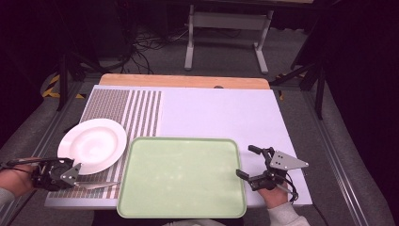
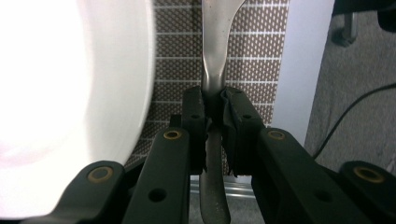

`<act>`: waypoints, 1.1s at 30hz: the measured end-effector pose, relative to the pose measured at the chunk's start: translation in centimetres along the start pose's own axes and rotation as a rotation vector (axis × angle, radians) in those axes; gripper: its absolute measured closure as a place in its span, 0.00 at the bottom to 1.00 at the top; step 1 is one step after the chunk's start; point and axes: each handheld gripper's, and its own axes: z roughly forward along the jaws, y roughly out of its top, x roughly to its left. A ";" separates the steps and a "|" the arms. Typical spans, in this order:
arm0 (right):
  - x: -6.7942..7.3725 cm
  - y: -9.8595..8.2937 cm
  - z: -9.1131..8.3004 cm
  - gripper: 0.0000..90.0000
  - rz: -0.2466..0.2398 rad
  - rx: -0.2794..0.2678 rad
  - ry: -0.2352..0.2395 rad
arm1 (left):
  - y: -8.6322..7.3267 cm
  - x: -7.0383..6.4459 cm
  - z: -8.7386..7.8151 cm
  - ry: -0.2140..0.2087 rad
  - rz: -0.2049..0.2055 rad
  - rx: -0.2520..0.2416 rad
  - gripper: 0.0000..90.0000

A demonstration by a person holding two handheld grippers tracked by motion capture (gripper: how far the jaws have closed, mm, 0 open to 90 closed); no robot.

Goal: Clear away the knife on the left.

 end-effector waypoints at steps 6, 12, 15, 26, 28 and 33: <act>0.0 0.0 -0.1 0.03 0.001 -0.003 -0.004 | -0.2 0.1 -2.0 0.035 -0.056 -0.051 0.89; -0.1 0.0 -0.1 0.03 0.003 -0.003 -0.005 | -0.1 0.0 -3.7 0.058 -0.126 -0.106 0.89; -0.1 0.0 -0.1 0.03 0.003 -0.003 -0.006 | 0.0 0.0 -4.4 0.070 -0.147 -0.139 0.89; -0.2 0.0 -0.2 0.03 0.008 -0.008 -0.010 | 1.1 0.1 -6.2 0.082 -0.271 -0.256 0.89; -0.2 0.0 -0.2 0.03 0.008 -0.008 -0.011 | 1.3 0.2 -6.4 0.062 -0.316 -0.277 0.89; -0.2 0.0 -0.3 0.03 0.006 -0.011 -0.012 | 1.3 0.3 -7.0 0.035 -0.399 -0.322 0.89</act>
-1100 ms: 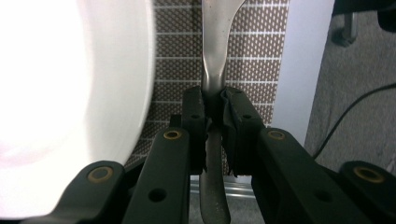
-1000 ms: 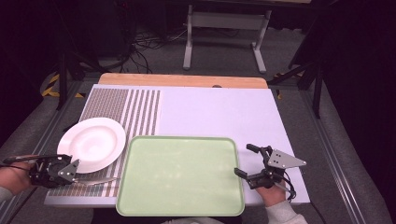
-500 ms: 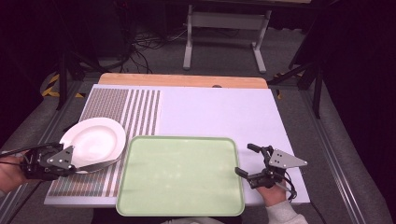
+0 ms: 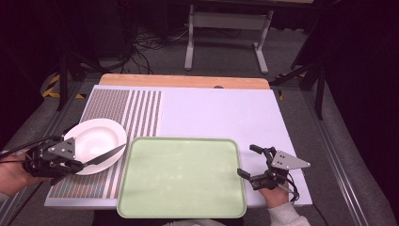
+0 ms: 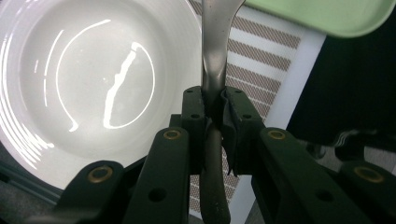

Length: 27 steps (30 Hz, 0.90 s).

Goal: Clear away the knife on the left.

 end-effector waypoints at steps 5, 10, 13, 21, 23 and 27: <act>0.0 0.0 0.0 0.03 -0.001 0.001 0.002 | 0.1 0.0 -0.3 -0.015 -0.066 -0.042 0.89; 0.0 0.0 -0.1 0.03 -0.001 0.001 0.000 | 0.7 -0.2 -0.4 -0.031 -0.104 -0.087 0.89; 0.0 0.0 -0.1 0.03 -0.002 0.001 0.000 | 1.1 -0.4 -0.4 -0.038 -0.106 -0.109 0.89; -0.1 0.0 -0.1 0.03 -0.007 0.003 0.000 | 2.1 -1.0 0.1 -0.063 -0.132 -0.179 0.89; -0.1 0.0 -0.2 0.03 -0.006 0.004 -0.001 | 2.4 -1.2 0.2 -0.074 -0.133 -0.200 0.89; -0.1 0.0 -0.1 0.03 -0.007 0.001 0.002 | 3.0 -1.5 0.6 -0.084 -0.158 -0.223 0.89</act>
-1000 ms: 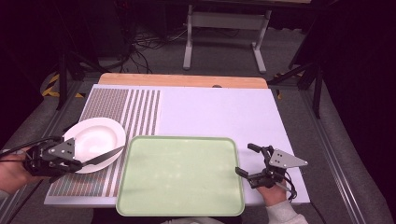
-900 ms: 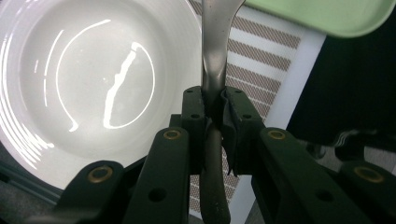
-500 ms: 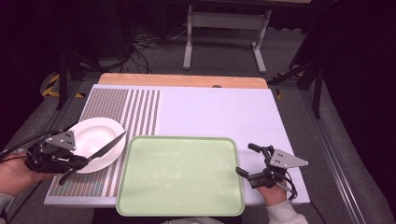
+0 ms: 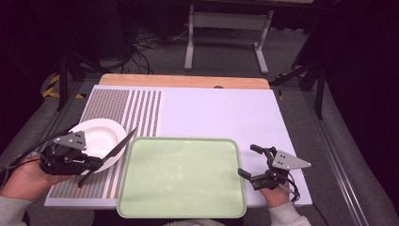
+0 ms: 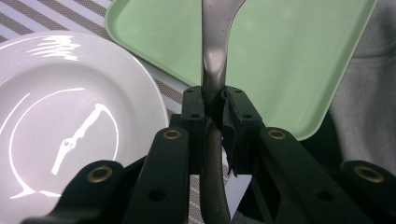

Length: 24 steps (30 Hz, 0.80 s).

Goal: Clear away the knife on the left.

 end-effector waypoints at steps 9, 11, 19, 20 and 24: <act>0.0 0.0 -0.1 0.03 0.002 0.000 -0.005 | 0.8 -0.7 1.4 -0.018 -0.046 -0.048 0.89; 0.0 0.0 -0.1 0.03 0.000 0.001 -0.006 | 0.9 -0.8 1.6 -0.024 -0.059 -0.059 0.89; 0.0 0.0 -0.1 0.03 0.001 0.001 -0.006 | 1.5 -2.0 2.8 -0.035 -0.085 -0.089 0.89; 0.0 0.0 -0.1 0.03 0.001 0.001 -0.006 | 1.6 -2.3 3.0 -0.034 -0.082 -0.093 0.89; 0.0 0.0 -0.2 0.03 0.003 0.000 -0.004 | 1.9 -3.0 3.7 -0.051 -0.079 -0.117 0.89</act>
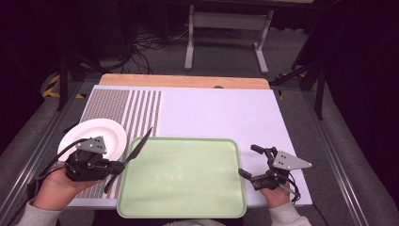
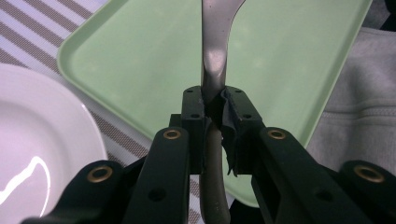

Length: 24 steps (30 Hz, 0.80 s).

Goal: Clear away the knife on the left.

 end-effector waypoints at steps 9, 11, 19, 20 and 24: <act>0.0 -0.1 0.0 0.03 0.002 0.001 0.002 | 0.4 -0.5 2.0 -0.044 0.012 0.007 0.89; 0.0 -0.1 0.0 0.03 0.003 0.001 0.002 | 0.4 -0.6 2.3 -0.052 0.003 0.004 0.89; 0.0 -0.1 -0.1 0.03 0.004 0.002 0.004 | 0.4 -0.8 3.2 -0.058 -0.012 0.003 0.89; 0.0 -0.1 -0.1 0.03 0.003 0.002 0.003 | 0.4 -0.8 3.4 -0.063 -0.017 0.005 0.89; 0.0 -0.1 -0.1 0.03 0.002 0.002 0.001 | 0.5 -0.9 4.0 -0.065 -0.017 0.020 0.89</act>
